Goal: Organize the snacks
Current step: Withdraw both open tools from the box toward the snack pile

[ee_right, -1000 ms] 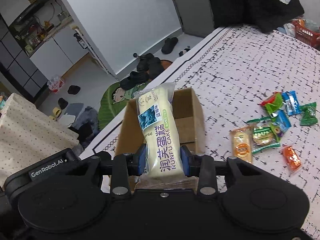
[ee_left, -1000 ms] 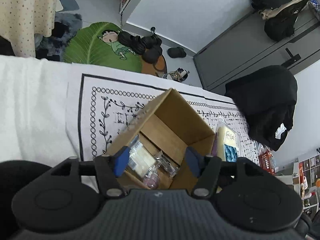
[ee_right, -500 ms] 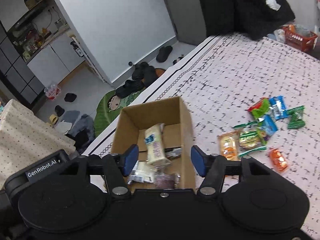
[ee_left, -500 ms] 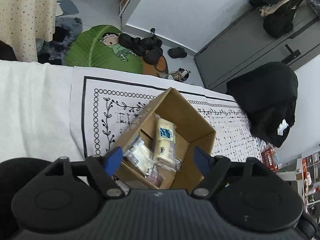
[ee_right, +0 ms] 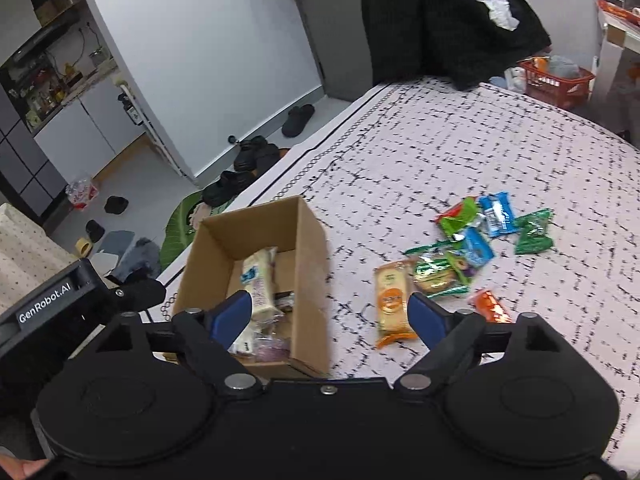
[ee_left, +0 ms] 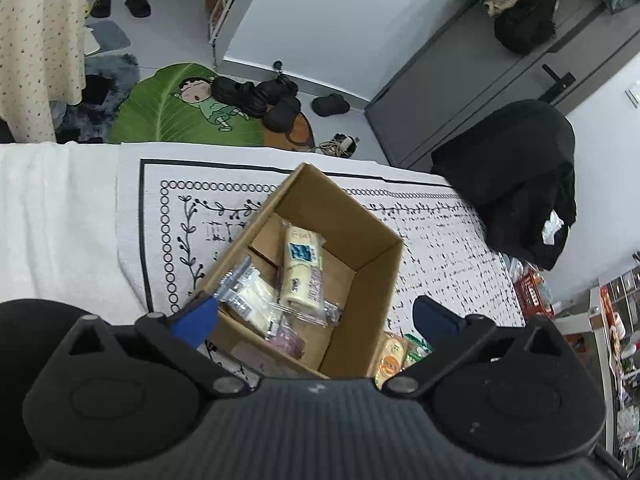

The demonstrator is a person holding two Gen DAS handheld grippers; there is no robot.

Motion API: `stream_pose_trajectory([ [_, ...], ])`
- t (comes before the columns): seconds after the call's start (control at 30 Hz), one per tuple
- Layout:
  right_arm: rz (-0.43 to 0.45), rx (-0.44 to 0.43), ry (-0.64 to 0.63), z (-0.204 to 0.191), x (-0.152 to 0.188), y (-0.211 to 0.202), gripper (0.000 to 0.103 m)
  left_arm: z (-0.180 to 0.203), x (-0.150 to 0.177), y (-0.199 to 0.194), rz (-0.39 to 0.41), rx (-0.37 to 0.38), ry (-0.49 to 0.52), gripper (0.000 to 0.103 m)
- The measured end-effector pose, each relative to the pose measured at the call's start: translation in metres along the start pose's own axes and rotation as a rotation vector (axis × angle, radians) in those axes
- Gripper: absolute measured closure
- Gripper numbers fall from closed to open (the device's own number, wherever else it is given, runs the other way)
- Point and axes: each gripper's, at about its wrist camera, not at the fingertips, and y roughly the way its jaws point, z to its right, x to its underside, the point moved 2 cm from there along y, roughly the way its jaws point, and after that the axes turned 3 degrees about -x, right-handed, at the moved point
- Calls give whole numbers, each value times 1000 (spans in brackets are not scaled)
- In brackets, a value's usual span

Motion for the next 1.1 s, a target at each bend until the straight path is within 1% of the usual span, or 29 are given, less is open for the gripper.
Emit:
stream_pose_trajectory([
  [0.23,5,18,9,17,6,-8,13,16,11,-2,-2,13,52,0],
  [0.5,10,35,22,38,10,-18,11,31,24,0,-24,29,96,0],
  [0.67,15,42,35,52,13,-23,10,42,35,2,-38,38,144,0],
  [1.1,20,49,64,87,21,-35,7,69,63,6,-68,33,243,0],
])
